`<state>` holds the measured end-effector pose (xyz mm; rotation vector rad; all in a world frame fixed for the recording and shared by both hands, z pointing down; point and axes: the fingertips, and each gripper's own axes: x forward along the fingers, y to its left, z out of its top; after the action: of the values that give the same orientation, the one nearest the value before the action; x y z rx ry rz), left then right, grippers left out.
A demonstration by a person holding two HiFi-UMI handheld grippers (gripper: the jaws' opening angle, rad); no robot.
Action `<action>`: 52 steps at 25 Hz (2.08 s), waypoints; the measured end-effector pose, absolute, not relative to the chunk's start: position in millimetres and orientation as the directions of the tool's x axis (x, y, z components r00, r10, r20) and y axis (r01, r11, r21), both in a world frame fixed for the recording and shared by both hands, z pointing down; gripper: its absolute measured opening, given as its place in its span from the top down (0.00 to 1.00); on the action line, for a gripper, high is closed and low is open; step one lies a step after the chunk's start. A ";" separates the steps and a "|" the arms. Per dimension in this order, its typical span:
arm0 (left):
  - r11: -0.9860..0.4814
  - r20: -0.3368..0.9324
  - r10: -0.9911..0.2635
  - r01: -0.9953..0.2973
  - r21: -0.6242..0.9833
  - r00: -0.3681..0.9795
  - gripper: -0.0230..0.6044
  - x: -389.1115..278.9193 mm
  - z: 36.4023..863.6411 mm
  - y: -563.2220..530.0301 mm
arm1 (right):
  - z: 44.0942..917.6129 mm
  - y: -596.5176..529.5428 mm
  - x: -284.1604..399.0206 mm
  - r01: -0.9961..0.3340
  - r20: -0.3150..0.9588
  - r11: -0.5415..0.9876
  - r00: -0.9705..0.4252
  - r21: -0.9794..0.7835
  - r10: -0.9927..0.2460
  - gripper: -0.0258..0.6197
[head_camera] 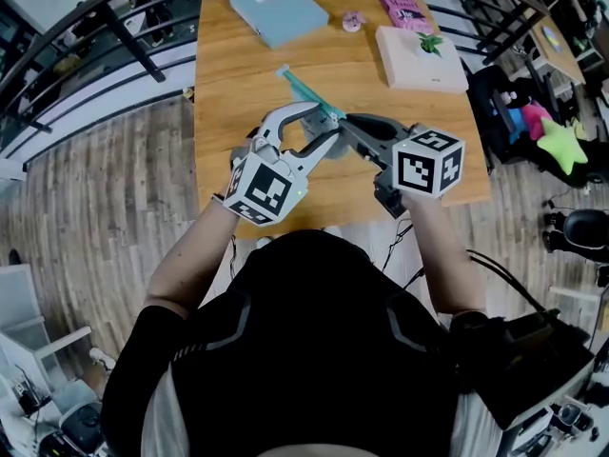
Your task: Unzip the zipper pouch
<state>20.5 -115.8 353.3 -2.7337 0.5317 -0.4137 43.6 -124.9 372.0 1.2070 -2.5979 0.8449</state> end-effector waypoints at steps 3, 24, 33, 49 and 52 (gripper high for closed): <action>-0.897 0.216 -0.370 -0.286 -0.338 0.904 0.70 22.0 351.7 -113.9 | 370.1 -125.4 42.5 -0.738 0.358 0.516 -0.667 -0.435 -0.653 0.88; -0.891 0.168 -0.447 -0.421 -0.170 0.879 0.89 8.1 339.7 -128.6 | 360.4 -123.2 35.0 -0.690 0.320 0.596 -0.721 -0.411 -0.615 0.88; -0.949 0.208 -0.315 -0.299 -0.103 0.926 0.76 13.2 345.0 -125.5 | 359.9 -120.5 35.8 -0.671 0.329 0.643 -0.741 -0.368 -0.585 0.88; -0.966 0.221 -0.255 -0.257 -0.016 0.941 0.80 10.7 348.4 -120.1 | 361.7 -119.0 33.4 -0.644 0.339 0.694 -0.762 -0.320 -0.551 0.88; -0.957 0.206 -0.280 -0.288 0.013 0.938 0.89 9.1 347.6 -120.3 | 367.5 -120.4 36.3 -0.663 0.355 0.675 -0.746 -0.323 -0.563 0.88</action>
<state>9.1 -120.3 347.6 -3.1343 0.4595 -0.3238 36.3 -120.4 367.5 0.9907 -2.6633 0.6450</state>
